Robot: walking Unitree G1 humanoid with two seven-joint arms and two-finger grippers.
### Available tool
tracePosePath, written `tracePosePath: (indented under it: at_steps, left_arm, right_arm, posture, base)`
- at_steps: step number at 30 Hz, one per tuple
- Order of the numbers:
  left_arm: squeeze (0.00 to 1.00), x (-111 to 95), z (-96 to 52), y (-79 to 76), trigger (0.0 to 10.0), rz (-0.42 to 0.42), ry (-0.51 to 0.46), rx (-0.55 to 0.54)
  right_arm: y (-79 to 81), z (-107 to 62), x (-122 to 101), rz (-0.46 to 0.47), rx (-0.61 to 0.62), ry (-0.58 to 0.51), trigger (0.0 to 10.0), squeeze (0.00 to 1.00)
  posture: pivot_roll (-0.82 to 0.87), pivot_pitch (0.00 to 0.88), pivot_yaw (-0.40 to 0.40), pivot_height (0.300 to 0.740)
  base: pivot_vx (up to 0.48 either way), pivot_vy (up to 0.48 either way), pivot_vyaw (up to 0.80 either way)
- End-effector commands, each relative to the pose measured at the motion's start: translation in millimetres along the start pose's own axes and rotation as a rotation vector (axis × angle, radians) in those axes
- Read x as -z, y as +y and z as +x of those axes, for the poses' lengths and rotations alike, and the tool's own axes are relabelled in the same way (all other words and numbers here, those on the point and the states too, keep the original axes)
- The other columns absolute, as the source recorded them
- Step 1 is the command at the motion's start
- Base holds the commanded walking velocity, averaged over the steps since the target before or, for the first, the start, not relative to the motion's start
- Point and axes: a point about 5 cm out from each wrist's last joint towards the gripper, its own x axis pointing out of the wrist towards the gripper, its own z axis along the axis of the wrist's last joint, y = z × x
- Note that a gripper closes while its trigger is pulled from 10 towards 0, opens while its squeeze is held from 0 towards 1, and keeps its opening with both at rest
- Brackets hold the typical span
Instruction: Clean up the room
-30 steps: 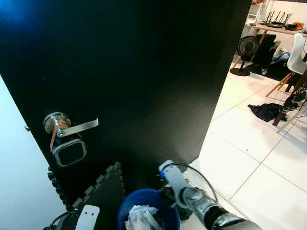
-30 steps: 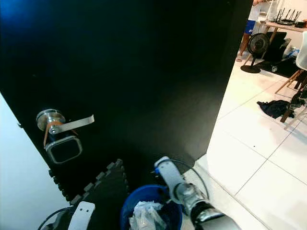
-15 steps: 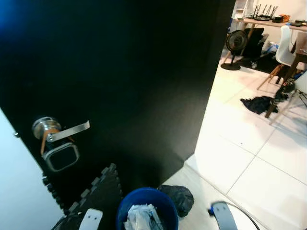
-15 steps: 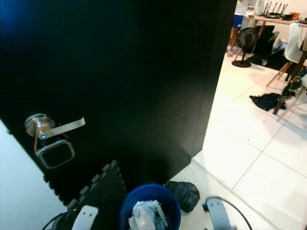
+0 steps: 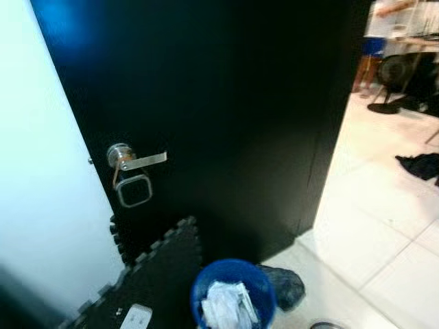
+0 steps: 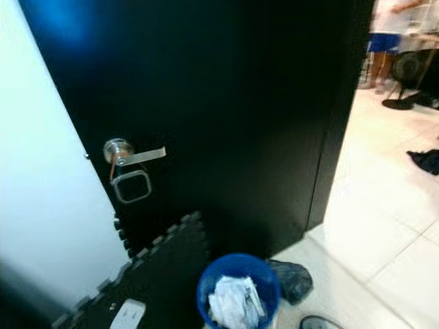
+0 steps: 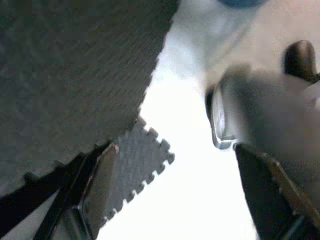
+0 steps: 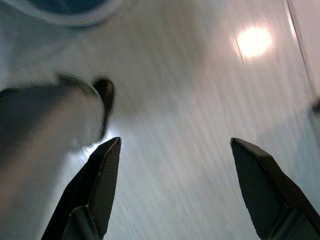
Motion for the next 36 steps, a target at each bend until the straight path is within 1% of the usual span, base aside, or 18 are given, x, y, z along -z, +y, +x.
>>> tracePosePath:
  at_steps: [1, 8, 14, 18, 22, 25, 27, 31, 35, 36]
  left_arm:
    - [0.0, -7.3, 0.2, 4.9, 10.0, 0.025, -0.019, -0.011]
    - [0.0, -4.7, 0.0, 4.0, 10.0, 0.024, -0.012, -0.009]
    - [0.0, -2.7, 0.0, 2.8, 10.0, 0.024, -0.008, -0.006]
    - [0.0, -1.9, 0.0, 1.8, 10.0, 0.026, -0.006, -0.003]
    - [0.0, -1.5, -0.1, 1.7, 10.0, 0.026, -0.005, -0.003]
    - [0.0, -1.0, -0.1, 1.6, 10.0, 0.025, -0.004, -0.002]
    - [0.0, -0.1, -0.2, 1.4, 10.0, 0.024, -0.002, -0.002]
    - [0.0, 1.2, -0.3, 1.1, 10.0, 0.024, 0.002, -0.003]
    - [0.0, 2.0, -0.4, 1.2, 10.0, 0.024, 0.003, -0.002]
    - [0.0, 2.5, -0.4, 1.3, 10.0, 0.024, 0.004, -0.002]
  right_arm:
    - [10.1, -0.3, 9.9, -0.005, -0.023, 0.038, 10.0, 0.0]
    - [12.6, 0.1, 7.9, -0.023, -0.024, 0.037, 10.0, 0.0]
    - [6.7, -1.0, 15.4, -0.034, -0.018, 0.053, 10.0, 0.0]
    - [-1.4, -2.8, 26.1, -0.041, -0.011, 0.071, 10.0, 0.0]
    - [-2.7, -3.3, 28.6, -0.046, -0.012, 0.074, 10.0, 0.0]
    - [-3.3, -3.6, 28.8, -0.033, -0.028, 0.059, 10.0, 0.0]
    - [-3.3, -3.7, 29.9, -0.056, -0.035, 0.068, 10.0, 0.0]
    - [-2.6, -3.7, 30.4, -0.062, -0.038, 0.072, 10.0, 0.0]
    - [2.7, -3.1, 28.4, -0.075, -0.045, 0.071, 10.0, 0.0]
    - [6.4, -2.6, 26.7, -0.079, -0.049, 0.069, 10.0, 0.0]
  posture:
    - [0.07, 0.0, 0.007, 0.696]
    - [0.07, 0.0, 0.003, 0.696]
    - [0.06, 0.0, 0.003, 0.696]
    - [0.06, 0.0, 0.001, 0.696]
    - [0.06, 0.0, 0.001, 0.696]
    - [0.06, 0.0, -0.001, 0.711]
    - [0.06, 0.0, -0.001, 0.721]
    - [0.06, 0.0, -0.001, 0.736]
    - [0.06, 0.0, -0.001, 0.74]
    - [0.06, 0.0, -0.005, 0.74]
  base:
    - [-0.42, 0.0, 0.0]
    - [-0.417, 0.0, 0.0]
    - [-0.424, 0.0, 0.0]
    - [-0.424, 0.0, 0.0]
    - [-0.422, 0.0, 0.0]
    - [-0.424, 0.0, 0.0]
    - [-0.424, 0.0, 0.0]
    - [-0.424, 0.0, 0.0]
    - [-0.425, 0.0, 0.0]
    - [-0.428, 0.0, 0.0]
